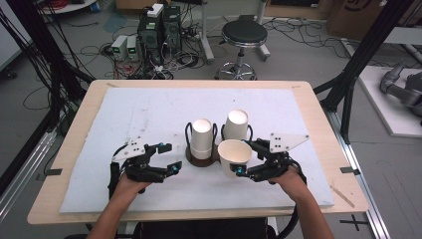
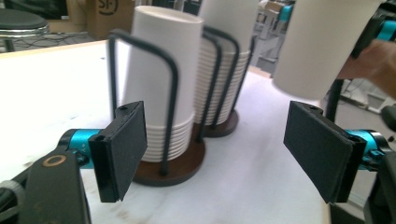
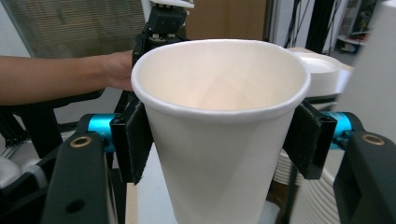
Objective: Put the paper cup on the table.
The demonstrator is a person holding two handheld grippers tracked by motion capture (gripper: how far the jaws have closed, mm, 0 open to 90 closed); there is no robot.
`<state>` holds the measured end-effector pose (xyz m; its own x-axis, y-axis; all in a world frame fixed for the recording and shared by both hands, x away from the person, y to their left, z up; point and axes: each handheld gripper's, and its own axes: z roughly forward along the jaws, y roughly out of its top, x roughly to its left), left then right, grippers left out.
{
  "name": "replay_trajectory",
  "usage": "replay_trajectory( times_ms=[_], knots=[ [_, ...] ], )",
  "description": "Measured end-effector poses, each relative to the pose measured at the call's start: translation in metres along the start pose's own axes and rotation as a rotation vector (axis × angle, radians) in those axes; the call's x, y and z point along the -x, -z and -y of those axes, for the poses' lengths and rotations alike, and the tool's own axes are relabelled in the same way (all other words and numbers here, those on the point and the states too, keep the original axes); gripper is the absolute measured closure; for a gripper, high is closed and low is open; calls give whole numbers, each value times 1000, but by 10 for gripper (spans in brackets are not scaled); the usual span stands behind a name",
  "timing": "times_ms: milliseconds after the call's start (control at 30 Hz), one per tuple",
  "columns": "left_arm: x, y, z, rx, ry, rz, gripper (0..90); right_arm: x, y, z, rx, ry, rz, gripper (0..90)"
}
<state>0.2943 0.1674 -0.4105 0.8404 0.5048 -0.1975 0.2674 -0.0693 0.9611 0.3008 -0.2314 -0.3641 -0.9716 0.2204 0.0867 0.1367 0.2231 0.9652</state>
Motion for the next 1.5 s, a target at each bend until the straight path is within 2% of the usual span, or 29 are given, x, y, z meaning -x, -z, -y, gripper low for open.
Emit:
replay_trajectory(
  times_ms=[233, 400, 533, 867, 1000, 1267, 1367, 1400, 1500],
  knots=[
    [-9, 8, -1, 28, -5, -52, 214, 4, 22, 6, -3, 14, 57, 333],
    [-13, 11, 5, 35, 2, -73, 214, 11, 41, 8, 27, 15, 104, 333],
    [-15, 11, 8, 33, 13, -78, 215, 14, 53, 12, 29, 27, 134, 333],
    [-15, 10, 10, 29, 9, -75, 215, 24, 77, 21, 61, 1, 214, 333],
    [-15, 9, 10, 25, 7, -74, 215, 27, 85, 23, 43, 12, 275, 333],
    [-14, 9, 10, 27, 3, -71, 215, 34, 89, 31, 60, -16, 367, 332],
    [-14, 8, 11, 22, 3, -65, 215, 37, 89, 34, 60, -31, 419, 333],
    [-14, 8, 11, 22, 2, -65, 215, 39, 88, 35, 53, -37, 459, 334],
    [-14, 8, 11, 21, 3, -67, 215, 43, 86, 38, 33, -51, 514, 336]
  ],
)
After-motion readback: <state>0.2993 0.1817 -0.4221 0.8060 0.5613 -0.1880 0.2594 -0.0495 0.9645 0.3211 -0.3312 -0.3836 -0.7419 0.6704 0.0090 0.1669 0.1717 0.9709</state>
